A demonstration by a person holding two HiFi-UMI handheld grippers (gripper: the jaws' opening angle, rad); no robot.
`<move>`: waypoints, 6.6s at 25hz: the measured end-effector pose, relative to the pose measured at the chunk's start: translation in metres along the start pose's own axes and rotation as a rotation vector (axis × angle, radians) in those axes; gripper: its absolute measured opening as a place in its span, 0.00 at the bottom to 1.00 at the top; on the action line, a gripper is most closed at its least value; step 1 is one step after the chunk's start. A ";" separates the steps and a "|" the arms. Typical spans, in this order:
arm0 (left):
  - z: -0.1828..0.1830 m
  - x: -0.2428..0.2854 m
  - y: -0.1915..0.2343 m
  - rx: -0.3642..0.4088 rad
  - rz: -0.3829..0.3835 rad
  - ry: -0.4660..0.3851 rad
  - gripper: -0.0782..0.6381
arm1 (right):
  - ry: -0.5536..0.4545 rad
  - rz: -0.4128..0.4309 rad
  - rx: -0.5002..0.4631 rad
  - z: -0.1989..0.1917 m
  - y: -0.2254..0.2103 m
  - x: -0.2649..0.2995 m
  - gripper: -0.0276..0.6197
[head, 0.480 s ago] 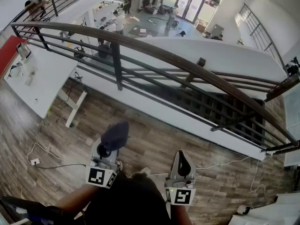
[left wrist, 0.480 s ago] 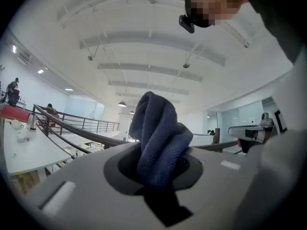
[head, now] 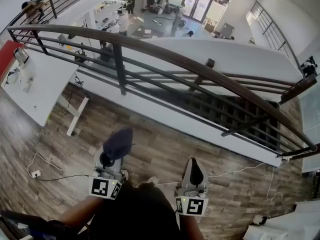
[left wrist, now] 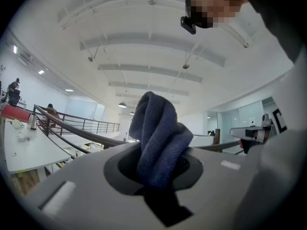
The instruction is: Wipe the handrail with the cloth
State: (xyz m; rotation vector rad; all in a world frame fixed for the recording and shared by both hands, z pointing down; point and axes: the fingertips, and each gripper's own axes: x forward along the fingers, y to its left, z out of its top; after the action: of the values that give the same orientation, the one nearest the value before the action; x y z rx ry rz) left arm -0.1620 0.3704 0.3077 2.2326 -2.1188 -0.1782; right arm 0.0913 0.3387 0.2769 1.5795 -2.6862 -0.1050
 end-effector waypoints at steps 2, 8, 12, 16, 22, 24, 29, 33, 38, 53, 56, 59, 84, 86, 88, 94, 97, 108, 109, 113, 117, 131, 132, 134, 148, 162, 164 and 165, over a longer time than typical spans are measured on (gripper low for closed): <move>0.001 0.000 -0.001 0.003 0.004 -0.004 0.22 | 0.001 -0.005 0.002 -0.001 -0.003 -0.001 0.05; 0.003 0.001 -0.008 0.012 0.017 -0.009 0.22 | 0.011 -0.022 0.016 -0.004 -0.016 -0.005 0.05; 0.004 0.002 -0.016 0.022 0.026 -0.008 0.22 | 0.011 -0.020 0.023 -0.005 -0.025 -0.007 0.05; 0.004 0.005 -0.029 0.026 0.028 -0.009 0.22 | 0.013 -0.027 0.012 -0.004 -0.036 -0.012 0.05; 0.005 0.004 -0.043 0.048 0.039 -0.005 0.22 | 0.008 -0.013 0.057 -0.017 -0.046 -0.017 0.05; 0.003 0.004 -0.050 0.052 0.041 -0.008 0.22 | -0.003 0.007 0.071 -0.020 -0.050 -0.019 0.05; -0.010 0.007 -0.055 0.060 0.042 0.023 0.22 | -0.037 0.051 0.076 -0.023 -0.055 -0.017 0.05; -0.016 0.029 -0.049 0.040 0.051 0.026 0.22 | -0.014 0.025 0.091 -0.031 -0.066 -0.003 0.05; -0.026 0.080 -0.036 0.006 0.037 0.019 0.22 | 0.016 -0.010 0.065 -0.033 -0.077 0.032 0.05; -0.017 0.249 0.033 0.001 -0.074 0.003 0.22 | 0.006 -0.055 0.028 -0.019 -0.085 0.208 0.05; -0.016 0.265 0.050 0.005 -0.066 0.002 0.22 | 0.009 -0.059 0.029 -0.022 -0.080 0.222 0.05; -0.011 0.279 0.062 0.012 -0.045 -0.013 0.22 | 0.025 -0.034 0.034 -0.023 -0.077 0.232 0.05; -0.041 0.394 0.219 0.008 0.148 0.059 0.21 | 0.030 0.085 0.041 -0.039 -0.045 0.291 0.05; -0.047 0.409 0.236 0.006 0.147 0.083 0.21 | 0.042 0.081 0.053 -0.041 -0.041 0.295 0.05; -0.049 0.423 0.249 0.027 0.142 0.091 0.21 | 0.045 0.078 0.072 -0.042 -0.036 0.300 0.05; -0.051 0.453 0.273 -0.007 0.167 0.109 0.21 | 0.059 0.055 0.067 -0.044 -0.030 0.303 0.05; -0.066 0.462 0.276 -0.043 0.169 0.140 0.21 | 0.072 0.031 0.059 -0.047 -0.034 0.299 0.05; -0.101 0.491 0.260 -0.010 0.063 0.250 0.21 | 0.060 0.001 0.047 -0.046 -0.049 0.301 0.05; -0.101 0.490 0.260 -0.004 0.061 0.255 0.21 | 0.055 -0.003 0.051 -0.044 -0.053 0.301 0.05; -0.100 0.492 0.254 0.016 0.053 0.267 0.21 | 0.055 -0.003 0.047 -0.042 -0.067 0.300 0.05; -0.100 0.493 0.242 0.025 0.058 0.267 0.21 | 0.056 -0.014 0.043 -0.042 -0.087 0.293 0.05; -0.112 0.494 0.170 0.047 0.054 0.270 0.21 | 0.061 -0.045 0.060 -0.045 -0.144 0.275 0.05; -0.112 0.493 0.166 0.047 0.056 0.269 0.21 | 0.063 -0.048 0.061 -0.045 -0.148 0.274 0.05; -0.112 0.492 0.157 0.052 0.054 0.264 0.21 | 0.063 -0.057 0.060 -0.045 -0.158 0.271 0.05; -0.116 0.495 0.101 0.058 0.031 0.256 0.21 | 0.052 -0.113 0.079 -0.045 -0.201 0.264 0.05; -0.125 0.493 0.045 0.101 -0.029 0.279 0.21 | 0.054 -0.119 0.081 -0.047 -0.229 0.249 0.05; -0.125 0.494 0.036 0.102 -0.038 0.278 0.21 | 0.053 -0.125 0.083 -0.047 -0.236 0.247 0.05; -0.125 0.495 0.031 0.101 -0.043 0.279 0.21 | 0.054 -0.129 0.086 -0.048 -0.239 0.246 0.05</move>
State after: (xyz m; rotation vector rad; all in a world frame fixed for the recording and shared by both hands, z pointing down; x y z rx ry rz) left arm -0.1531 -0.1299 0.4142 2.2049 -1.9737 0.2300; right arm 0.1825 0.0060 0.3049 1.7515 -2.5799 0.0507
